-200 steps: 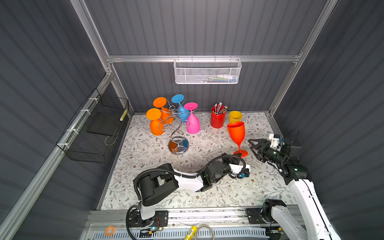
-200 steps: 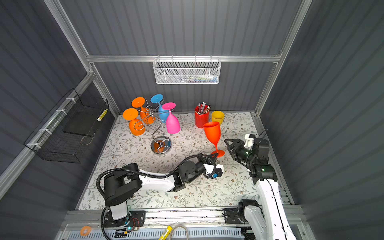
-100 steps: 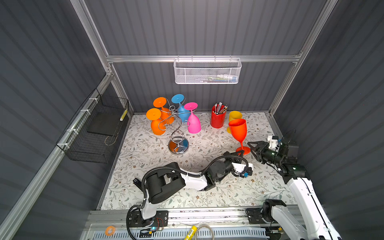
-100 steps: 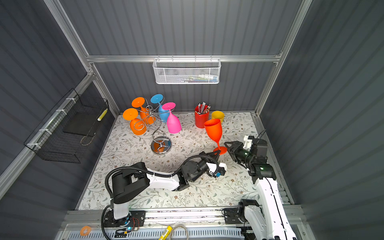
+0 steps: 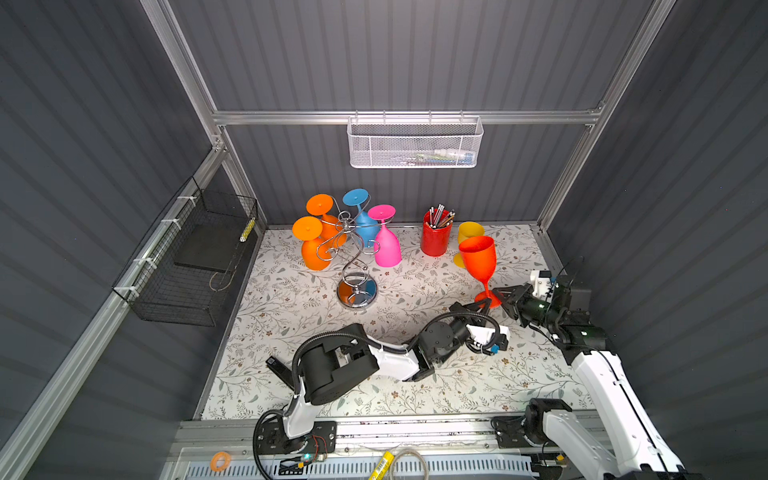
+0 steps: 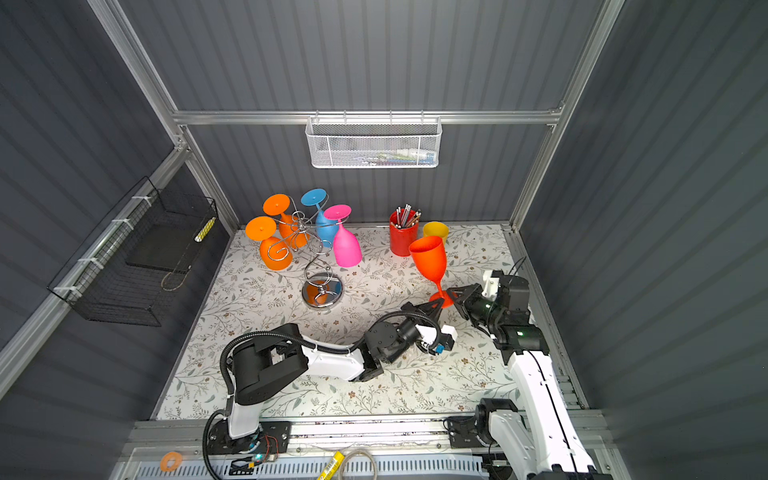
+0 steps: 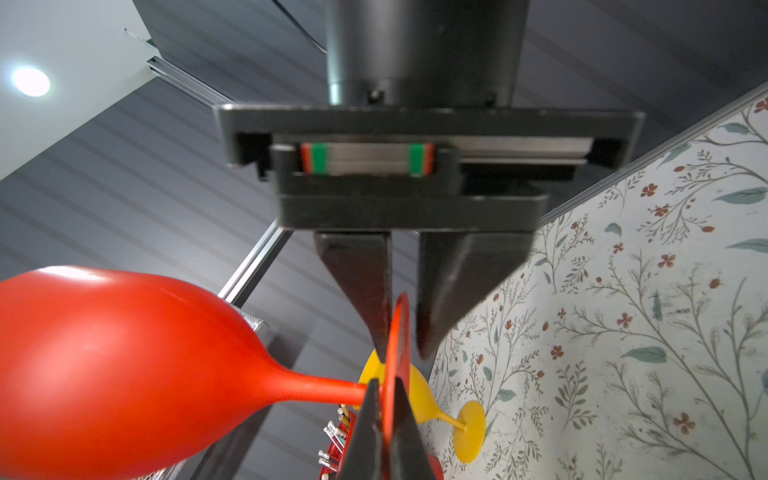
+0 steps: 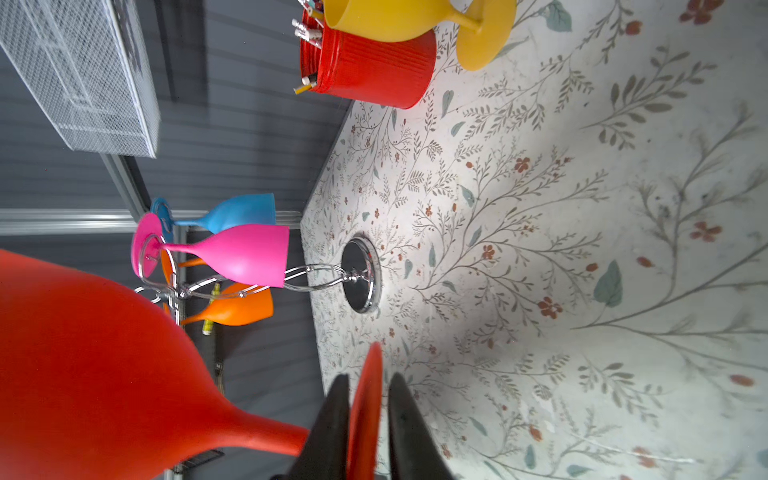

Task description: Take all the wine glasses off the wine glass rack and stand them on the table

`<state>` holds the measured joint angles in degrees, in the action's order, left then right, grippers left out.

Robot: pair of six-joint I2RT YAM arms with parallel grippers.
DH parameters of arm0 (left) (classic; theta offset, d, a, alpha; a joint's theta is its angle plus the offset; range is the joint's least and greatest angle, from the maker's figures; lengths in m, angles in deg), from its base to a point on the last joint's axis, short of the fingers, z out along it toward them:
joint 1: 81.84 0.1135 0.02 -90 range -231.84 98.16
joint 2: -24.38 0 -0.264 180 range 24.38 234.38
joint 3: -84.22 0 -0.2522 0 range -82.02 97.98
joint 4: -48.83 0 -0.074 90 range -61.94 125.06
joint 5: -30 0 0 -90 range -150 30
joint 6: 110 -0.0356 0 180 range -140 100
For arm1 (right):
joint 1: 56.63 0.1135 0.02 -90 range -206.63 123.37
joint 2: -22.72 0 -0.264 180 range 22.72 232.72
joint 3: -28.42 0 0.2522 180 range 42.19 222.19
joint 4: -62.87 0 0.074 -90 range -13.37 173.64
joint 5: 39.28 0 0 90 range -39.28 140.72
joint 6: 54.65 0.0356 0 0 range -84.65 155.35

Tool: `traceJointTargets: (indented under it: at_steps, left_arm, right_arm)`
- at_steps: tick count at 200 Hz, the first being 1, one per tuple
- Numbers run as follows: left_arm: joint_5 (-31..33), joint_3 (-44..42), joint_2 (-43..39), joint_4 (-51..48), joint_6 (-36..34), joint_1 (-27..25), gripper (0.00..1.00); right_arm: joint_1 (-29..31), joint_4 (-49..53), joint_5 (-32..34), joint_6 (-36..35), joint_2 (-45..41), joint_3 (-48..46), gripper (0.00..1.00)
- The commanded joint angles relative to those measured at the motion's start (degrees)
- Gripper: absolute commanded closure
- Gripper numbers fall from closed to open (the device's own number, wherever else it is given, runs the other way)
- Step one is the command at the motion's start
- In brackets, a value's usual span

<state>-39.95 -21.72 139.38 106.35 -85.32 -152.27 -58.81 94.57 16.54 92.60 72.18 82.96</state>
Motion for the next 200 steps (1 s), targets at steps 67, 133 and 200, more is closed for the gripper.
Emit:
traceJointTargets:
  at_steps: [67, 133, 200]
  left_arm:
    - [3.5, -1.1, -5.3, 2.8, 5.4, -1.5, 0.32]
    - [10.3, -10.5, -18.6, -7.1, 15.6, -5.0, 0.14]
    - [7.1, -5.5, -37.3, -51.7, 36.6, -4.8, 0.18]
  right_arm:
    - [0.3, -6.0, 2.7, 4.6, -2.4, -2.7, 1.0]
    - [0.0, -13.2, 5.1, 5.5, -3.3, -5.6, 1.0]
    - [0.0, -19.3, 7.6, -2.0, -4.6, -9.9, 1.0]
